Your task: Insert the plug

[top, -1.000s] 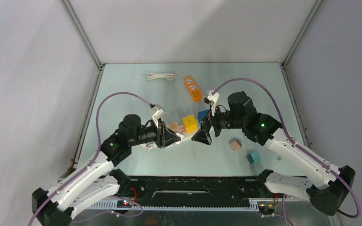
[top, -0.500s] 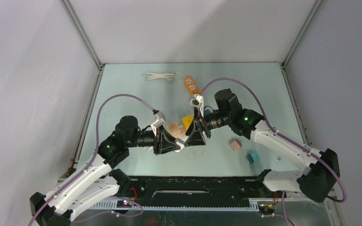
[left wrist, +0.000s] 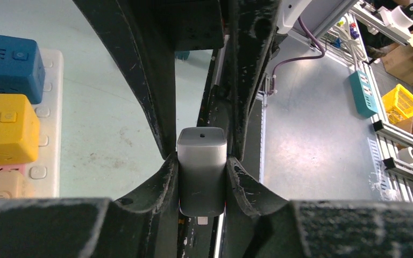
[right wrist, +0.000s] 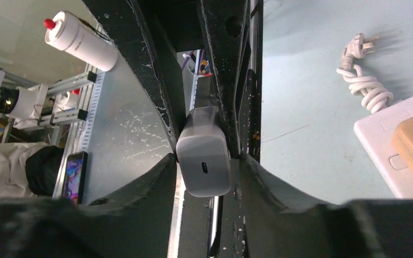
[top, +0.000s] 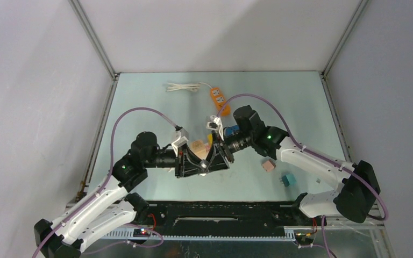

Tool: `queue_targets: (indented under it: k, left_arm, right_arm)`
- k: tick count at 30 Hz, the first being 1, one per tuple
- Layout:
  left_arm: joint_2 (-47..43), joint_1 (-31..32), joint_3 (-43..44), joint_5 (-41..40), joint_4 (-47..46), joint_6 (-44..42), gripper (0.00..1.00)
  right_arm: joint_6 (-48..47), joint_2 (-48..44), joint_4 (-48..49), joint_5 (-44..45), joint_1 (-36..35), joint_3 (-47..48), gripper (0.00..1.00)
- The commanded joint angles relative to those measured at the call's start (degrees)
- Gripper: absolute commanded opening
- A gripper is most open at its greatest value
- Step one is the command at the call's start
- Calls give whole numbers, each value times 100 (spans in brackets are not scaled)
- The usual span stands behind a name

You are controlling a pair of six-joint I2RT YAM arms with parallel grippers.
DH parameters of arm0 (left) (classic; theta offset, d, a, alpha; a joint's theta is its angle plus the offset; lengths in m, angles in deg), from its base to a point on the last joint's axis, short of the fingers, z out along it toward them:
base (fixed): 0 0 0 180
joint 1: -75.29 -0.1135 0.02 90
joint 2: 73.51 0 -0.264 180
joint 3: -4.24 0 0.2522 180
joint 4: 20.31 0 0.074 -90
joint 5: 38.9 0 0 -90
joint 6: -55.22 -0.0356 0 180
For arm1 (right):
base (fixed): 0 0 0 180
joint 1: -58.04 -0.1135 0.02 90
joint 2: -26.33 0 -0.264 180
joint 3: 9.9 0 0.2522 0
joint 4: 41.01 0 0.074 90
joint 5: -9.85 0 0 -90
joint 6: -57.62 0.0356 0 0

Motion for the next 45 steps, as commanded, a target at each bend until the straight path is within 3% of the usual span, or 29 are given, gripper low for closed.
queue_targets:
  k: [1,4,8,10,12,15,21,28,31,40,45]
  left_arm:
    - [-30,22,362,92,-249,-13,0]
    - [-22,21,346,105,-273,-19,0]
    - [-19,20,362,67,-211,-50,7]
    - [-40,25,363,-14,-136,-100,17]
    - [-89,28,384,-121,-36,-153,40]
    - [-207,21,383,-330,131,-272,60]
    - [-459,25,415,-656,354,-430,80]
    - [-489,26,353,-916,342,-361,88]
    - [-457,26,128,-951,-73,-23,89]
    - [65,20,-668,-909,-3006,1469,93]
    - [620,22,-749,-617,-4494,2078,94]
  right_arm:
    - [-199,103,202,-221,-103,21,42]
    - [-239,161,175,-286,-110,16,30]
    - [-255,178,169,-304,-108,18,0]
    - [-303,158,107,-257,-108,20,0]
    - [-363,110,29,-217,-86,23,0]
    - [-481,21,-142,-125,-33,21,0]
    - [-669,-232,-437,9,188,17,0]
    - [-423,-439,-387,668,422,-163,0]
    - [-183,-580,-147,918,580,-372,0]
    - [754,-1778,590,1896,803,-601,0]
    - [1256,-2258,1100,2007,834,-609,0]
